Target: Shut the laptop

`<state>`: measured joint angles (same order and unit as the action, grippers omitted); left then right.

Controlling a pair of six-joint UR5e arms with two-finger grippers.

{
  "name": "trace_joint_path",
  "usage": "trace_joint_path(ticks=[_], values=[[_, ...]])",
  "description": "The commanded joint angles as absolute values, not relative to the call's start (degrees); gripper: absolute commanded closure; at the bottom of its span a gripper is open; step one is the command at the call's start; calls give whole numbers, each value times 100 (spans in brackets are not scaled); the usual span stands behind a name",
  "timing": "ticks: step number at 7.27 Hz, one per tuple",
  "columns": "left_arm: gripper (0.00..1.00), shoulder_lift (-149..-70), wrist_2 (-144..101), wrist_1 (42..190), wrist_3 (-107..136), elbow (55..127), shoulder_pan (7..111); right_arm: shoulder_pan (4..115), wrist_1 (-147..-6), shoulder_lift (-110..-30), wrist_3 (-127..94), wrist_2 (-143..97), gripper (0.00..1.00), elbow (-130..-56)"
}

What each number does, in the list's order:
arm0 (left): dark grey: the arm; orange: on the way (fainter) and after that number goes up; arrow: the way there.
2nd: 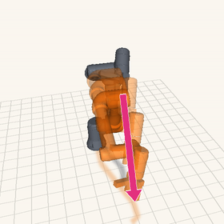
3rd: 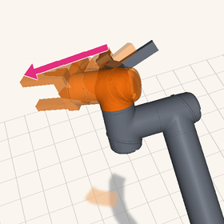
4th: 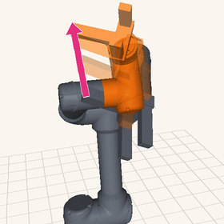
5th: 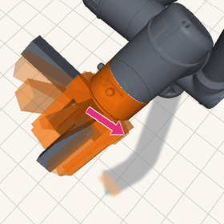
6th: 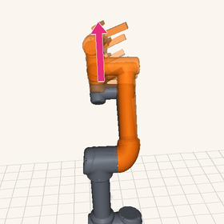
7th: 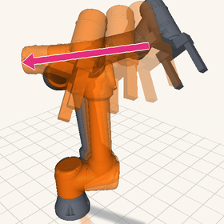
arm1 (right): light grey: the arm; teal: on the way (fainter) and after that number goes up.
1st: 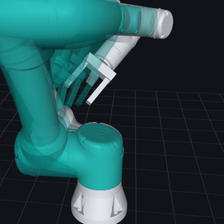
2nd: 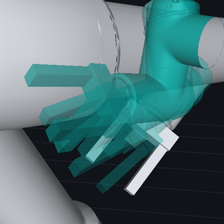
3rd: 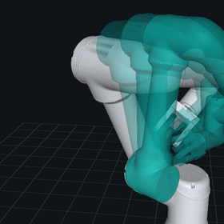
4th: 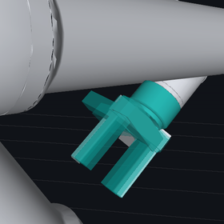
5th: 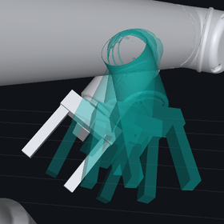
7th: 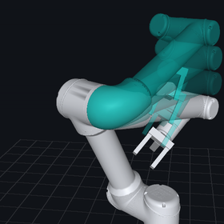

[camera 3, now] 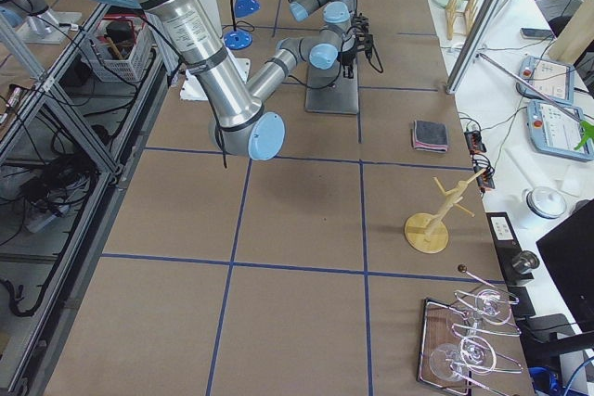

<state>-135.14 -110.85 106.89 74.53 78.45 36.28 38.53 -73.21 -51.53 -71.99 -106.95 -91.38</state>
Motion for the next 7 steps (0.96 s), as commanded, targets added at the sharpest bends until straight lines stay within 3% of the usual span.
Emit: trace_joint_path(ticks=[1,4,5,6,7], values=[[100,-13535,-11092,10950,7453,7516,3621,4025,-7321,-5150,-7163,-11038,100,-9158],[100,-13535,-11092,10960,7453,7506,3612,4078,-7321,-5159,-7163,-11048,97,-9228],[54,-13535,-11092,10969,7471,7549,3630,4165,-7330,-5185,-7172,-11178,72,-9298],[1,-13518,-11100,10890,7471,7637,3647,4323,-7365,-5229,-7172,-11493,1,-9377],[0,-13457,-11266,10811,7479,7907,3865,4455,-7426,-5491,-7163,-11574,0,-9682]])
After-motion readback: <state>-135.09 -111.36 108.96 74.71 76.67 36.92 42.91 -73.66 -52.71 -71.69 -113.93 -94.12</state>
